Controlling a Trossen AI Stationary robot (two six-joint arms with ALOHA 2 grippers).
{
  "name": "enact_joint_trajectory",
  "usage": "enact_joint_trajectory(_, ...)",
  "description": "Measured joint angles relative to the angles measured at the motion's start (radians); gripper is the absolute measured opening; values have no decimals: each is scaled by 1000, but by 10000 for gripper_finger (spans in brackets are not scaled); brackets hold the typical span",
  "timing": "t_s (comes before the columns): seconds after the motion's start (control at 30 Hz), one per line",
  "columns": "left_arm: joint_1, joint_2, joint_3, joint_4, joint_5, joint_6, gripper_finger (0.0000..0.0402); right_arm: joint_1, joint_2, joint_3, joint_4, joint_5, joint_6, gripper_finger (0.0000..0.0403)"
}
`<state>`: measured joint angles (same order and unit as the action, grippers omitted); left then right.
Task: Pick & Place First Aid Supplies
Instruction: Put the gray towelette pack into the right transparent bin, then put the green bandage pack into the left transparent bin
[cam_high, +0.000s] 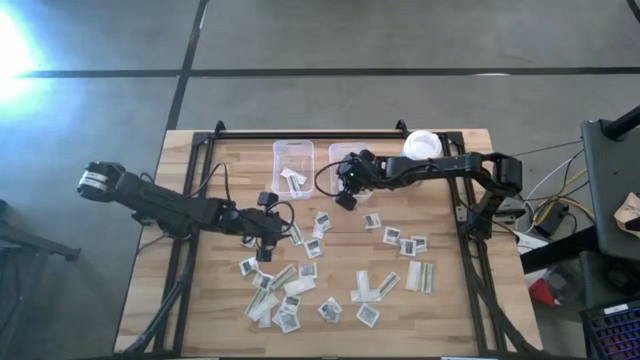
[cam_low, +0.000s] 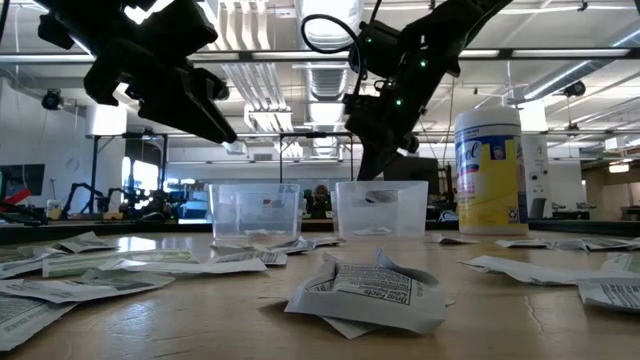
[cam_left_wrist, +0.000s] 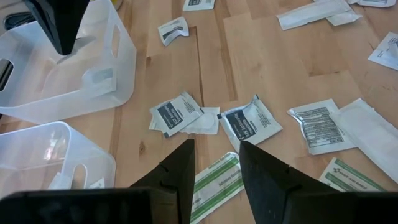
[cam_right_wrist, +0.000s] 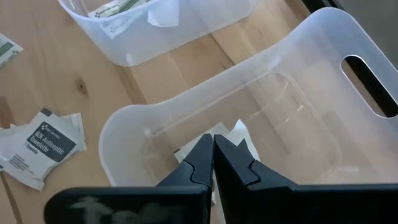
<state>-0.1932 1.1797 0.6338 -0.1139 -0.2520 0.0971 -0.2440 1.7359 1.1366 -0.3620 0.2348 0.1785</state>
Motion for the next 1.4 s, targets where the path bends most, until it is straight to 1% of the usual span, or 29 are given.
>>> enact_joint_trajectory(0.13, 0, 0, 0, 0, 0, 0, 122, 0, 0, 0, -4, 0, -2, 33)
enact_joint_trajectory(0.33, 0, 0, 0, 0, 0, -12, 122, -2, -2, 0, -8, 0, -3, 86)
enact_joint_trajectory(0.5, 0, 0, 0, -31, 0, -54, 122, 1, -47, 0, -34, -6, -29, 117)
enact_joint_trajectory(0.7, 0, -2, 49, -213, -19, -100, 122, 26, -162, -1, -123, -8, -1, 130)
enact_joint_trajectory(0.8, 0, -2, 94, -322, -19, -148, 122, 56, -226, -14, -160, -8, 32, 128)
enact_joint_trajectory(0.87, 0, -2, 125, -387, -8, -183, 122, 83, -262, -28, -155, -8, 47, 124)
enact_joint_trajectory(0.97, -1, -2, 159, -454, 21, -228, 122, 129, -312, -53, -157, -8, 64, 117)
enact_joint_trajectory(1.03, -1, -2, 167, -475, 67, -255, 122, 160, -338, -73, -160, -8, 87, 113)
enact_joint_trajectory(1.13, -2, -2, 165, -464, 170, -325, 122, 208, -368, -97, -158, -7, 123, 107)
enact_joint_trajectory(1.23, -3, 0, 150, -448, 267, -430, 122, 250, -391, -122, -156, -2, 155, 101)
enact_joint_trajectory(1.4, -2, 0, 126, -364, 332, -627, 122, 299, -401, -147, -155, 1, 167, 93)
